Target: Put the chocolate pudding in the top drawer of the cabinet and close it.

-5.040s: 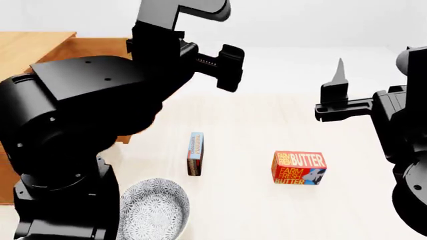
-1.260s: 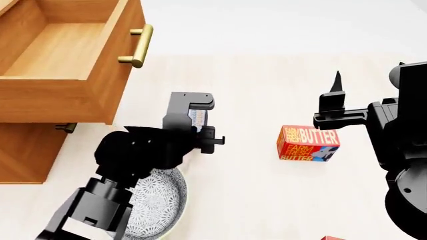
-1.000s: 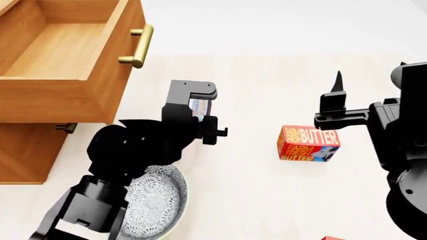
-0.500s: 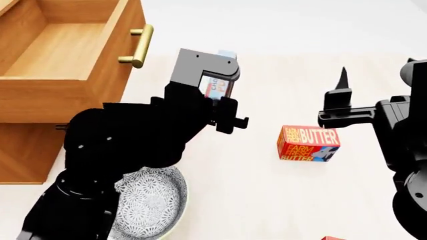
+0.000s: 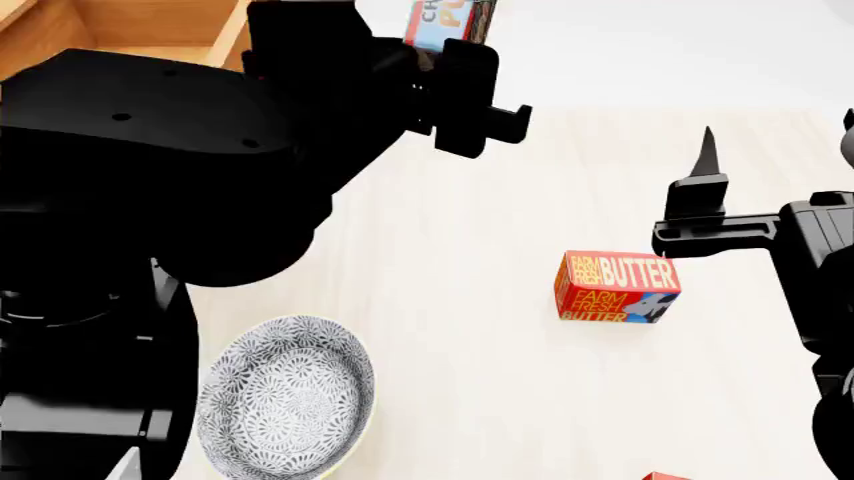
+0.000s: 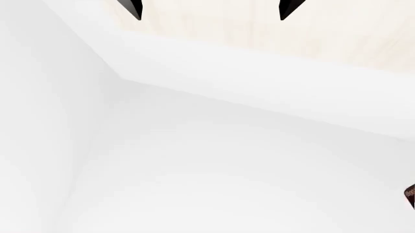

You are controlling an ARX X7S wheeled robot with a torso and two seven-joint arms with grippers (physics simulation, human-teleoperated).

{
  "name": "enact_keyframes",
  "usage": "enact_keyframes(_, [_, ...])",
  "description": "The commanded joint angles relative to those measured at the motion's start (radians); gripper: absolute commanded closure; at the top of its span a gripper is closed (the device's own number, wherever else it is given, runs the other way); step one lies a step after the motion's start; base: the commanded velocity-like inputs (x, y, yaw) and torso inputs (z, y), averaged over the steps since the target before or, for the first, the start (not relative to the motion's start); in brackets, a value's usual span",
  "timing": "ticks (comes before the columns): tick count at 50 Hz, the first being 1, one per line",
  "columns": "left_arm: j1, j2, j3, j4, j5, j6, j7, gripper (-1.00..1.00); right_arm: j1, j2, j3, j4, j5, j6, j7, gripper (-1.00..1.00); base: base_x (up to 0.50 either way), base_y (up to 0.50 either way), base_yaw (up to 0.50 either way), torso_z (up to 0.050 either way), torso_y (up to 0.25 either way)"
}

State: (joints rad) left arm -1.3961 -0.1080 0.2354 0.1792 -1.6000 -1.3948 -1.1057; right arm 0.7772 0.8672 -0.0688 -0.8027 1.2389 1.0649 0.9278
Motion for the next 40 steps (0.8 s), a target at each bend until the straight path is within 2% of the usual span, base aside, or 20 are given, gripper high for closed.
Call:
enact_keyframes(1, [-0.21, -0.053, -0.042, -0.071, 0.011, 0.027, 0.014, 1.0, -0.009, 0.017, 0.022, -0.017, 0.026, -0.005, 0.015, -1.0, 0.0, 0.0, 0.0, 0.0, 0.0])
enact_keyframes(11, [-0.284, -0.121, -0.026, -0.152, 0.103, 0.05, 0.105, 1.0, -0.018, 0.024, 0.029, -0.023, 0.036, -0.008, 0.023, -1.0, 0.0, 0.0, 0.0, 0.0, 0.042])
enact_keyframes(23, [-0.308, -0.183, 0.0, -0.199, 0.175, 0.075, 0.171, 1.0, -0.012, 0.025, 0.027, -0.025, 0.045, -0.009, 0.031, -1.0, 0.0, 0.0, 0.0, -0.008, 0.247])
enact_keyframes(40, [-0.277, -0.273, 0.078, -0.286, 0.337, 0.156, 0.306, 1.0, -0.009, 0.02, 0.012, -0.022, 0.036, -0.012, 0.031, -1.0, 0.0, 0.0, 0.0, -0.01, 0.25])
